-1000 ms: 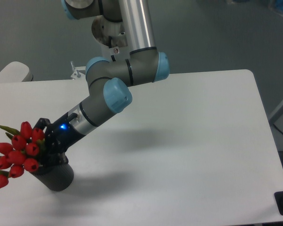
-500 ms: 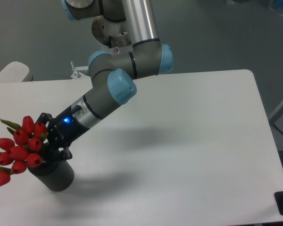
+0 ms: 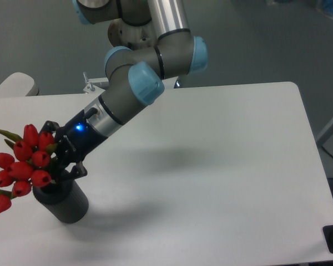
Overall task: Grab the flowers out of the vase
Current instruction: 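Lift the gripped tulips up out of the grey vase, then carry the tulip bunch away from the vase over the table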
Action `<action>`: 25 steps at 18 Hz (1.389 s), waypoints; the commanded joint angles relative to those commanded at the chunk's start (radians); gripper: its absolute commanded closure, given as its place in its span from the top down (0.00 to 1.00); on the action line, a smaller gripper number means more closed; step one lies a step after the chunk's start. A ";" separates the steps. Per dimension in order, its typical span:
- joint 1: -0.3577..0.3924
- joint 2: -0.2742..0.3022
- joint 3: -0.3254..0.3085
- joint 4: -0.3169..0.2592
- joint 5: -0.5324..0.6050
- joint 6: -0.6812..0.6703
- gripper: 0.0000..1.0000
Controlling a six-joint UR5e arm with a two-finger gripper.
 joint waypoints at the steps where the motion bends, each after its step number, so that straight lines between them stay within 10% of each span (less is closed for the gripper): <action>1: 0.002 0.003 0.025 0.000 0.000 -0.035 0.48; 16: 0.038 0.005 0.189 -0.002 -0.011 -0.233 0.45; 25: 0.187 -0.046 0.210 -0.002 -0.063 -0.212 0.41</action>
